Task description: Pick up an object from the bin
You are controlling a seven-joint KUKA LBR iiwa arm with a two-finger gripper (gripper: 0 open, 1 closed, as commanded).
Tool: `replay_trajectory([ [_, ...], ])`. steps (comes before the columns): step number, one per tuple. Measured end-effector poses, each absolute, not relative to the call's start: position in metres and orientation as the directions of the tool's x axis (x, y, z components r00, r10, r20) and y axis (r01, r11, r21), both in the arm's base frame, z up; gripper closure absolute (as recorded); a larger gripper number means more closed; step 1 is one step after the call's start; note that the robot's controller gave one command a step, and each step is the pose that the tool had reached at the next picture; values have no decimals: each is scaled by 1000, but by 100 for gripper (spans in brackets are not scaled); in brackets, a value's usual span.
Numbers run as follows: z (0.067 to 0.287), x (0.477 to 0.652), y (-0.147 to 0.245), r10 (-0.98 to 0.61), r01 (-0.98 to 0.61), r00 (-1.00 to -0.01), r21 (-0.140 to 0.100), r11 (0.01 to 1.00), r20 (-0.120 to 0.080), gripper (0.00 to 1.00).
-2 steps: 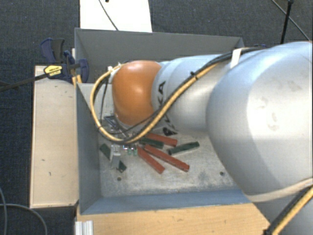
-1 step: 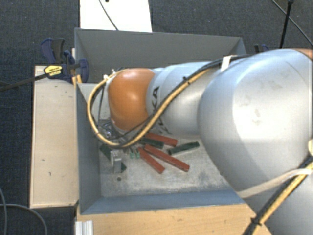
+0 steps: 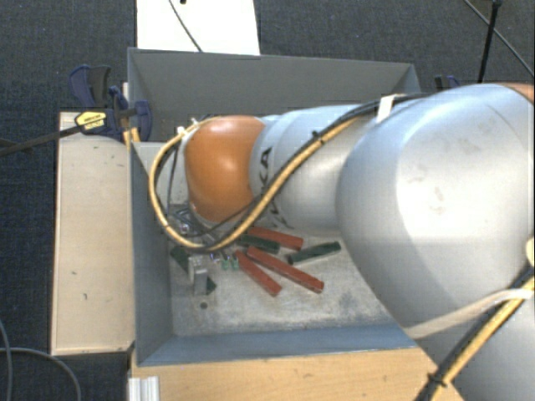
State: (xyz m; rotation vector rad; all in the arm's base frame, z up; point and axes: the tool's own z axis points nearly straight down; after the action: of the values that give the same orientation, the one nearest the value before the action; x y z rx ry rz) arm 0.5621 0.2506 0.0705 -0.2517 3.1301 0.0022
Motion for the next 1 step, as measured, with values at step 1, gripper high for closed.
replay_trajectory([
  [1,70,562,251,-156,-156,-988,2,988,-1,100],
])
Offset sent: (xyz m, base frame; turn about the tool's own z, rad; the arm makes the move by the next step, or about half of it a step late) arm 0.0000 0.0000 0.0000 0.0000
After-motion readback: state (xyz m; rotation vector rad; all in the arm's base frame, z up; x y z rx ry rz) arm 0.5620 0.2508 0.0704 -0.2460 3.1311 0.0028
